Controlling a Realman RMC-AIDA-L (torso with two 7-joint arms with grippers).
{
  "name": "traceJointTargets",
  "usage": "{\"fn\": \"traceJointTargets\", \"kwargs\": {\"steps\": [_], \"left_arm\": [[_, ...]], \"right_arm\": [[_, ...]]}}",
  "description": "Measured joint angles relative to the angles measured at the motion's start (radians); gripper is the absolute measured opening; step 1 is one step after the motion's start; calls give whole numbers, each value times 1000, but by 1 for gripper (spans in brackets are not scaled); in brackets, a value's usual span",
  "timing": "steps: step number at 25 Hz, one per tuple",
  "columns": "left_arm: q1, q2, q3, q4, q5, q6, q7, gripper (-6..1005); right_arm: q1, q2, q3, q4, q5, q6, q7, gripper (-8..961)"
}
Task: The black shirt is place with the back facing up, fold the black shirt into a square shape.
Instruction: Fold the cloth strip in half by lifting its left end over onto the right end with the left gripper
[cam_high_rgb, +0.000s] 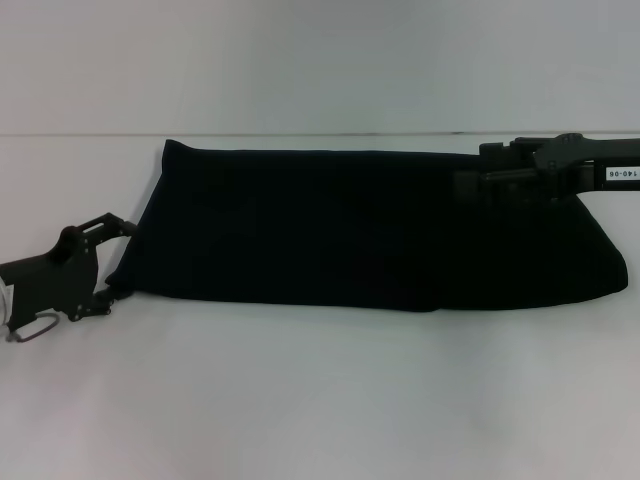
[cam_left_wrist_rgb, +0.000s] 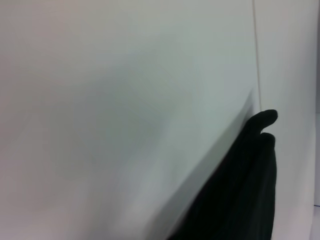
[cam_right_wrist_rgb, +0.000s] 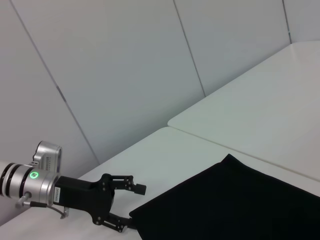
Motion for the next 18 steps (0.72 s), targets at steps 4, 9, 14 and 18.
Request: {"fn": "traceJointTargets", "kwargs": {"steps": [4, 9, 14, 18], "left_arm": [[-10, 0, 0, 0, -10, -8, 17, 904], [-25, 3, 3, 0, -13, -13, 53, 903], [-31, 7, 5, -1, -13, -20, 99, 903], [-26, 9, 5, -1, -13, -7, 114, 903]], "right_arm": [[0, 0, 0, -1, 0, 0, 1, 930], [0, 0, 0, -2, 0, -1, 3, 930], [1, 0, -2, -2, 0, 0, 5, 930], [1, 0, -2, -2, 0, 0, 11, 930]]}}
